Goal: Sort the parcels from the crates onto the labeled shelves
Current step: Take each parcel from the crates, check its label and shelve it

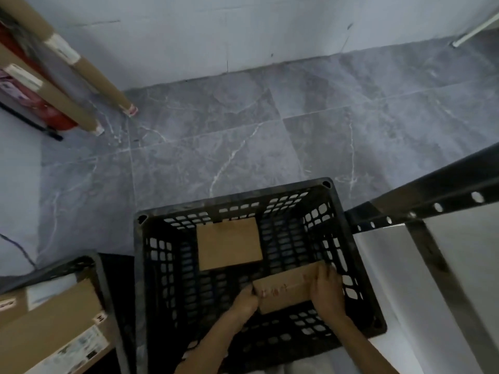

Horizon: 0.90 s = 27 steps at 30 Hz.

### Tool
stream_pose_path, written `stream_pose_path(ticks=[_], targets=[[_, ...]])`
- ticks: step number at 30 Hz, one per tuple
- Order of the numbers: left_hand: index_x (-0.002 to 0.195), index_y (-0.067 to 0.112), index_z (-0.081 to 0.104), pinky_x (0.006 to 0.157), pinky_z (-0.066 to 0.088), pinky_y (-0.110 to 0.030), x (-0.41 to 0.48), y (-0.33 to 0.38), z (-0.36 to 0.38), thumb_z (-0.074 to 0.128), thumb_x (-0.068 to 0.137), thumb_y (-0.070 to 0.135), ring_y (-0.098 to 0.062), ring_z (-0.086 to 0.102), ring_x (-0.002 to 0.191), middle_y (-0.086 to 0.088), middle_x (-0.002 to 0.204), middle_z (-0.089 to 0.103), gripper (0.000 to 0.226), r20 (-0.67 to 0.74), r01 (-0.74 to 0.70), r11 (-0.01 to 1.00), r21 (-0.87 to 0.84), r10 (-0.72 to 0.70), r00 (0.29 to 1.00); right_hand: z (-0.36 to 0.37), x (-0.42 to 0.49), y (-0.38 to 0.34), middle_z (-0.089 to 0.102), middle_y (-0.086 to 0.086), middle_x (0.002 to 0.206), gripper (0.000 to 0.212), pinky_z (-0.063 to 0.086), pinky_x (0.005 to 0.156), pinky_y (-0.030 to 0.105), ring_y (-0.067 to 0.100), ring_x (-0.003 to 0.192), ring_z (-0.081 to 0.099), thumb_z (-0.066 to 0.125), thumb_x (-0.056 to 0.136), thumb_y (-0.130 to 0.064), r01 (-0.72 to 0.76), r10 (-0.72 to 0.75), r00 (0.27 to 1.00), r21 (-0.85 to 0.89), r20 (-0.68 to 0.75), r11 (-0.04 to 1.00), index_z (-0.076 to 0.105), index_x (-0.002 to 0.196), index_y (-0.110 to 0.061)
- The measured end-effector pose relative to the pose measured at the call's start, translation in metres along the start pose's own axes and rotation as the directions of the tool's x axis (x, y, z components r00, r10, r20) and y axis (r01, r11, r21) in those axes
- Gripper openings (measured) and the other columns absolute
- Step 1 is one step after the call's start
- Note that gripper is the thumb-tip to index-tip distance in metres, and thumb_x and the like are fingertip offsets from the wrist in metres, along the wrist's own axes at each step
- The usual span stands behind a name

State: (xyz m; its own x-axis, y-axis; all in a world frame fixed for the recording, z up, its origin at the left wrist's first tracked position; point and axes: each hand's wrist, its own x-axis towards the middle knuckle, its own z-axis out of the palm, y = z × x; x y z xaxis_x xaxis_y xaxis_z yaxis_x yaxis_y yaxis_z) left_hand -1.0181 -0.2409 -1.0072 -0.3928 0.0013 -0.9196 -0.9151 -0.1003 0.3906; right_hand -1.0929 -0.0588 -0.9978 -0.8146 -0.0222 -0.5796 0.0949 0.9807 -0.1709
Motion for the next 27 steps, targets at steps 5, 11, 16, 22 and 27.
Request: stream_pose_path(ticks=[5, 11, 16, 22, 27], targets=[[0.144, 0.022, 0.030, 0.056, 0.050, -0.010, -0.007, 0.001, 0.003, 0.042, 0.098, 0.010, -0.002, 0.050, 0.080, 0.012, 0.100, 0.052, 0.049, -0.005, 0.067, 0.995, -0.080, -0.067, 0.998, -0.006, 0.001, -0.007, 0.036, 0.019, 0.145, 0.054, 0.031, 0.110, 0.046, 0.034, 0.132, 0.032, 0.053, 0.092, -0.017, -0.075, 0.071, 0.997, 0.320, 0.024, 0.944, 0.034, 0.140, -0.002], [0.138, 0.017, 0.037, 0.079, 0.052, -0.026, -0.086, 0.027, -0.019, 0.041, 0.091, -0.010, -0.012, 0.056, 0.093, 0.005, 0.104, 0.056, 0.054, -0.112, -0.044, 0.959, -0.280, 0.013, 0.994, -0.075, -0.041, -0.029, 0.039, 0.013, 0.133, 0.048, 0.043, 0.101, 0.039, 0.028, 0.120, 0.047, 0.049, 0.092, -0.001, -0.059, 0.061, 0.998, 0.605, 0.018, 0.794, 0.039, 0.139, -0.006], [0.119, 0.014, 0.045, 0.058, 0.055, -0.024, -0.206, 0.089, -0.041, 0.045, 0.086, -0.016, -0.016, 0.055, 0.093, -0.003, 0.112, 0.052, 0.045, -0.253, -0.202, 0.886, -0.417, 0.100, 0.962, -0.171, -0.113, -0.061, 0.067, 0.020, 0.096, 0.020, 0.058, 0.076, 0.043, 0.029, 0.086, 0.067, 0.047, 0.095, -0.005, 0.081, -0.049, 0.997, 0.714, -0.066, 0.695, 0.065, 0.104, -0.003], [0.105, 0.028, 0.054, 0.061, 0.052, -0.030, -0.367, 0.178, -0.060, 0.035, 0.088, -0.012, -0.009, 0.059, 0.085, 0.012, 0.095, 0.060, 0.048, -0.333, -0.378, 0.826, -0.418, 0.248, 0.910, -0.324, -0.206, -0.117, 0.064, 0.012, 0.105, 0.024, 0.055, 0.084, 0.041, 0.024, 0.097, 0.064, 0.056, 0.094, -0.019, 0.173, -0.035, 0.982, 0.809, -0.186, 0.562, 0.056, 0.113, -0.006], [0.109, 0.018, 0.060, 0.067, 0.056, -0.039, -0.505, 0.268, -0.080, 0.037, 0.089, -0.011, -0.023, 0.063, 0.094, -0.002, 0.107, 0.064, 0.043, -0.426, -0.559, 0.735, -0.383, 0.397, 0.813, -0.461, -0.271, -0.164, 0.064, 0.001, 0.098, 0.007, 0.052, 0.073, 0.027, 0.014, 0.090, 0.063, 0.060, 0.091, -0.023, 0.322, -0.071, 0.944, 0.847, -0.323, 0.424, 0.054, 0.095, -0.023]])
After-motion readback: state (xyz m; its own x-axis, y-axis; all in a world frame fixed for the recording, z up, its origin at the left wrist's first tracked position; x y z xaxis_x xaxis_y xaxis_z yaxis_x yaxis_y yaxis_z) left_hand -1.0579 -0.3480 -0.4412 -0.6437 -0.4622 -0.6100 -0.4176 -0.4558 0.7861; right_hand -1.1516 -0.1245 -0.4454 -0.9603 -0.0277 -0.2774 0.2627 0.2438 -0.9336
